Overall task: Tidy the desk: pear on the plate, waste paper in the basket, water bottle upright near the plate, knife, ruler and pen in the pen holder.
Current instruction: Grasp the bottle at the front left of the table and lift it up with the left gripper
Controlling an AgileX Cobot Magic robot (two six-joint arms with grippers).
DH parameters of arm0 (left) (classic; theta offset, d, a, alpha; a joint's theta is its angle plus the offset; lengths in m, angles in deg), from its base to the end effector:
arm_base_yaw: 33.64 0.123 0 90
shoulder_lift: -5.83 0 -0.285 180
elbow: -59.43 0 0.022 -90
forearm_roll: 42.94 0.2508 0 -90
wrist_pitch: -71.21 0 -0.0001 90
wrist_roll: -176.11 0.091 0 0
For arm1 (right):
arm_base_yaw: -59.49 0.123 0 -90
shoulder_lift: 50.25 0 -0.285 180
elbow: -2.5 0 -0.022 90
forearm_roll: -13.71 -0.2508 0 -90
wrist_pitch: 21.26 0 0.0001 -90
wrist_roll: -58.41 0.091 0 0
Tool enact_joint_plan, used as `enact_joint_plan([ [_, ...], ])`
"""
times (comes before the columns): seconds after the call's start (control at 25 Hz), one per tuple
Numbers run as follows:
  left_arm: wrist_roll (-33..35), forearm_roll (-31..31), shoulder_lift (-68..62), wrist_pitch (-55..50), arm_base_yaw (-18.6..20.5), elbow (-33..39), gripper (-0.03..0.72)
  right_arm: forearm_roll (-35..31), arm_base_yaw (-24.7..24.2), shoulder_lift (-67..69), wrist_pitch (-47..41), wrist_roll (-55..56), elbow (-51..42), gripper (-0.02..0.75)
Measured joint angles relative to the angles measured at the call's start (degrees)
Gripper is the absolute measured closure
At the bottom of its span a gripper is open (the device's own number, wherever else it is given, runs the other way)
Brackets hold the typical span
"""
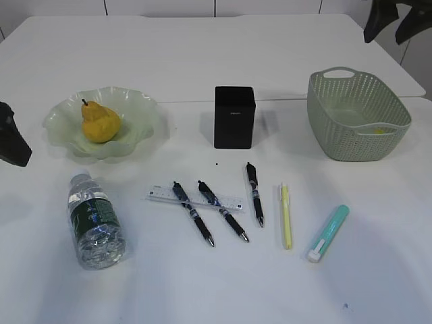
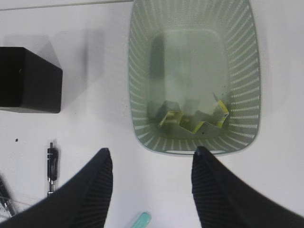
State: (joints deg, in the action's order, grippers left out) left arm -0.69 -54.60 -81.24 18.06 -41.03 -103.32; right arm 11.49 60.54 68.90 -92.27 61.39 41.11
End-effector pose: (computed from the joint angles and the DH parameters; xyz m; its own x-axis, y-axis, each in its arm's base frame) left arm 0.2649 -0.0492 0.2843 -0.9228 0.0528 -0.3815 0.1281 0.9762 -0.1748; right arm 0.4257 0.0111 0.3548 -0.8795 0.0484 -0.4735 0.0211 0.9978 0.0629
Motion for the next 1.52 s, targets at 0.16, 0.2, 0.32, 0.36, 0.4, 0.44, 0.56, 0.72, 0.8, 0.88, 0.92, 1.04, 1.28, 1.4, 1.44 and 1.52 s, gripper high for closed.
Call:
enact_joint_plan([
  [0.16,0.00,0.00,0.00,0.37,0.00,0.00,0.155,1.19,3.20,-0.81,-0.33,0.23,-0.13,0.338],
  [0.2,0.00,0.00,0.00,0.51,0.00,0.00,0.156,1.23,4.30,-1.12,-0.33,0.23,-0.65,0.338],
  [0.32,0.00,0.00,0.00,0.96,0.00,0.00,0.156,1.33,7.56,-2.69,-0.33,0.23,-4.86,0.338],
  [0.36,0.00,0.00,0.00,1.21,0.00,0.00,0.157,1.33,8.59,-3.47,-0.33,0.23,-7.10,0.338],
  [0.4,0.00,0.00,0.00,1.48,0.00,0.00,0.157,1.33,9.34,-4.11,-0.33,0.23,-9.66,0.337],
  [0.44,0.00,0.00,0.00,1.62,0.00,0.00,0.157,1.33,10.13,-4.93,-0.33,0.23,-11.94,0.337],
  [0.56,0.00,0.00,0.00,1.95,0.00,0.00,0.169,1.22,11.81,-7.30,-0.33,0.23,-20.77,0.337],
  [0.72,0.00,0.10,0.00,2.66,0.00,0.00,0.193,1.22,12.71,-11.22,-0.21,0.23,-30.89,0.337],
  [0.8,0.00,0.10,0.00,2.79,0.00,0.00,0.197,1.22,12.82,-13.25,0.29,0.23,-35.78,0.337],
  [0.88,0.00,-0.08,0.00,2.79,0.00,0.00,0.199,1.22,12.82,-15.40,1.21,0.23,-39.71,0.337],
  [0.92,0.00,-0.39,0.00,2.79,0.00,0.00,0.201,1.22,12.82,-16.24,1.75,0.23,-41.46,0.337],
  [1.04,0.00,-1.65,0.00,2.48,0.00,0.00,0.206,1.22,12.82,-18.19,3.16,0.23,-43.86,0.337],
  [1.28,0.00,-3.57,0.00,1.26,0.00,0.00,0.208,1.14,12.82,-18.49,6.75,0.23,-44.10,0.337],
  [1.4,0.00,-3.82,0.00,1.09,0.00,0.00,0.209,1.46,12.82,-18.49,8.99,0.23,-44.10,0.337],
  [1.44,0.00,-3.99,0.00,1.09,0.00,0.00,0.209,1.59,12.82,-18.49,9.77,0.23,-44.10,0.337],
  [1.52,-0.09,-4.58,0.00,1.09,0.00,0.00,0.209,1.59,12.82,-18.49,10.67,0.23,-44.10,0.337],
])
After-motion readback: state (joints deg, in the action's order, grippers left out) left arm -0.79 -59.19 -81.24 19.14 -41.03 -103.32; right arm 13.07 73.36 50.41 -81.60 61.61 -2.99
